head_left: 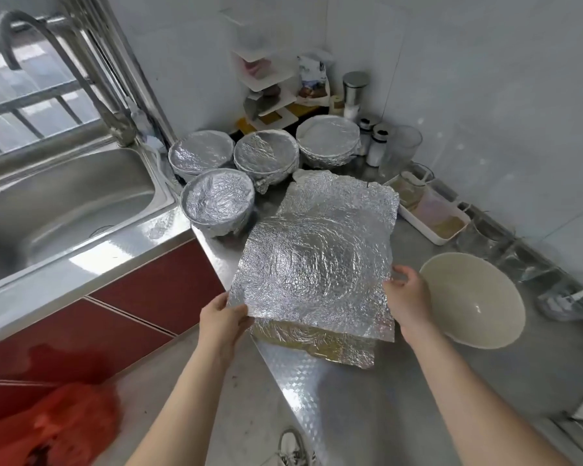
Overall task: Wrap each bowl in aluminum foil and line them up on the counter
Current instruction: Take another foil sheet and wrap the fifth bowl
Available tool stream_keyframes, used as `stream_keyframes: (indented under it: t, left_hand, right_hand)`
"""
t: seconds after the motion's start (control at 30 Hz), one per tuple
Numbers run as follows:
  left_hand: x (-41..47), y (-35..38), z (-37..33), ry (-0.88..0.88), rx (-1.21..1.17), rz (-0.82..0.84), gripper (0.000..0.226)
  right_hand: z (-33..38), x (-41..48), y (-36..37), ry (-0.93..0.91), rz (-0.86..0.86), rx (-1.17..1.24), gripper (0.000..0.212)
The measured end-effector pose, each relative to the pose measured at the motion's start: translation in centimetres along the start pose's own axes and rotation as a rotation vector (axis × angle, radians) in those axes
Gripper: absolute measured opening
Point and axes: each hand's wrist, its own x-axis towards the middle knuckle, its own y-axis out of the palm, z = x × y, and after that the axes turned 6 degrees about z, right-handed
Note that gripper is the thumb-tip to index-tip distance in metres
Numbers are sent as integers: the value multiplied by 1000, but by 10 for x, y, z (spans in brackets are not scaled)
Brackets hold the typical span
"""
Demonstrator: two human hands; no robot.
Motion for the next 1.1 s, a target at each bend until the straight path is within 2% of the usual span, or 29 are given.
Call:
stream_keyframes:
  t: [0.1, 0.17, 0.2, 0.27, 0.33, 0.4, 0.6, 0.8, 1.1]
  left_hand:
    - [-9, -3, -4, 148, 254, -98, 57]
    - [-17, 1, -8, 433, 605, -219, 63]
    - [-20, 6, -9, 618, 759, -216, 61]
    - [-27, 23, -11, 853, 1007, -11, 48]
    - [-29, 44, -2, 985, 1265, 248, 41]
    - [-22, 54, 12, 1075, 1384, 368, 42]
    - [-2, 51, 23, 1140, 1381, 319, 31]
    - [-1, 44, 25, 1265, 1258, 252, 32]
    - [-2, 36, 28, 1231, 1182, 112, 27]
  right_hand:
    - [1, 8, -7, -81, -16, -187, 37]
    - [3, 12, -9, -135, 8, -256, 39]
    - [4, 13, -9, -161, 30, -274, 40]
    - [7, 13, -7, -193, 58, -299, 43]
    - [9, 14, -5, -202, 54, -287, 44]
    - [7, 17, 0, -193, 45, -250, 44]
    - [1, 22, 3, -129, 21, -171, 43]
    - [4, 15, 6, -190, 11, -207, 42]
    - [-3, 11, 12, -270, -29, -269, 43]
